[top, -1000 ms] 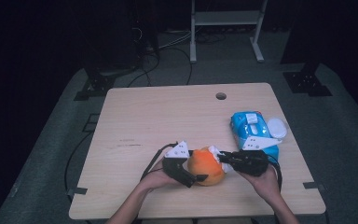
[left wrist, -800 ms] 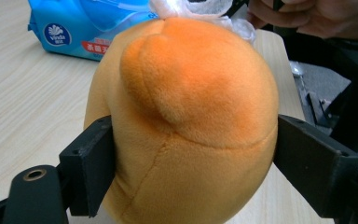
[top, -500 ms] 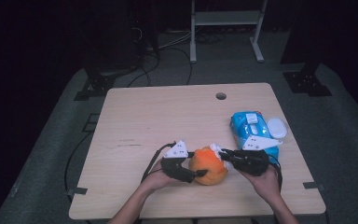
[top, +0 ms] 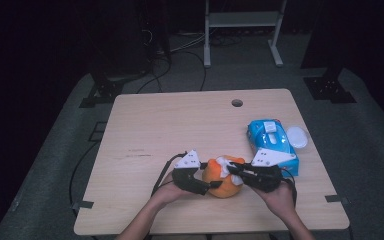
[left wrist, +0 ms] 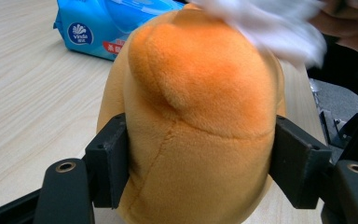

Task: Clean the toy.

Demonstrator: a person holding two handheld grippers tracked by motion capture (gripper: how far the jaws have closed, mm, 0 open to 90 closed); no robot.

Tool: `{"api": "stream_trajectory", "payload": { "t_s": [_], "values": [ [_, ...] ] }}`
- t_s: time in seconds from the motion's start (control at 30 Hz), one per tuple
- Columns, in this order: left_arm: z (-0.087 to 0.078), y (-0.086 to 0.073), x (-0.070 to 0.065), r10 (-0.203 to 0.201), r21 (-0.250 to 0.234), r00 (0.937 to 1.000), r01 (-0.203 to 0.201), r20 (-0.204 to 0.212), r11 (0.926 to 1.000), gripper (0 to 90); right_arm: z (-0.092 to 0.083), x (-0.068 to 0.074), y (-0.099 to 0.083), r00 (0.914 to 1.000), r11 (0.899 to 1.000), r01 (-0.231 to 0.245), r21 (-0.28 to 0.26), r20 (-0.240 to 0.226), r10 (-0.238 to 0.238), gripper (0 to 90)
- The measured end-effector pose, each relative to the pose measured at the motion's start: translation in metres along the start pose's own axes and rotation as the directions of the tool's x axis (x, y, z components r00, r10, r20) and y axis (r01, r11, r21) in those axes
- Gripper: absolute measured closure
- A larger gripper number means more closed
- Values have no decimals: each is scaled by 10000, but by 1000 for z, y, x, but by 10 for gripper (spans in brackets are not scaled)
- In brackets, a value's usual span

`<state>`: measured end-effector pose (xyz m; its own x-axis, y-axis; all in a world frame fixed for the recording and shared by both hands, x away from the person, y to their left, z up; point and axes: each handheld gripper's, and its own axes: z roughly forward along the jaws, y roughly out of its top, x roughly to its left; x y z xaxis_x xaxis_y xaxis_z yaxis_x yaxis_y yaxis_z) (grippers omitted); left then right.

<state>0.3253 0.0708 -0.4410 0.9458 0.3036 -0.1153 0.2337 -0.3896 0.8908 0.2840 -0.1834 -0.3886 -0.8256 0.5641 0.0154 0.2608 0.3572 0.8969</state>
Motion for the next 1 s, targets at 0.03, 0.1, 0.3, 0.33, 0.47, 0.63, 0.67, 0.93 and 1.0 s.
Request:
{"api": "stream_trajectory", "payload": {
  "t_s": [0.03,0.1,0.3,0.33,0.47,0.63,0.67,0.93,1.0],
  "values": [
    [0,-1,0,10,-9,10000,-10,17,10000,296,-3,-6,-2,9995,9998,-184,-2,267,184,813],
    [0,-1,0,12,-47,10000,-12,28,10000,294,-6,-18,-9,9969,9988,-484,44,618,481,813],
    [-2,8,-3,329,3,9992,-329,242,9995,172,-8,-20,-15,9972,9979,-651,69,381,648,816],
    [-3,8,-2,303,-52,9992,-302,254,9995,172,-8,-19,-16,9978,9982,-591,43,310,590,816],
    [-5,9,-2,467,-50,9986,-466,248,9989,171,-8,-16,-15,9984,9987,-506,26,267,505,816],
    [-8,11,-2,575,-250,9978,-567,325,9981,166,-7,-12,-13,9994,9995,-330,12,117,329,816],
    [-8,11,-1,625,-239,9974,-617,346,9978,154,-6,-11,-12,9997,9997,-234,33,67,234,816],
    [0,9,-6,880,-175,9956,-875,316,9960,153,-6,-16,-14,9998,9998,-187,64,68,187,816],
    [-1,9,-7,948,-100,9948,-945,368,9955,170,-7,-18,-15,9995,9995,-318,70,40,318,816]
  ]
}}
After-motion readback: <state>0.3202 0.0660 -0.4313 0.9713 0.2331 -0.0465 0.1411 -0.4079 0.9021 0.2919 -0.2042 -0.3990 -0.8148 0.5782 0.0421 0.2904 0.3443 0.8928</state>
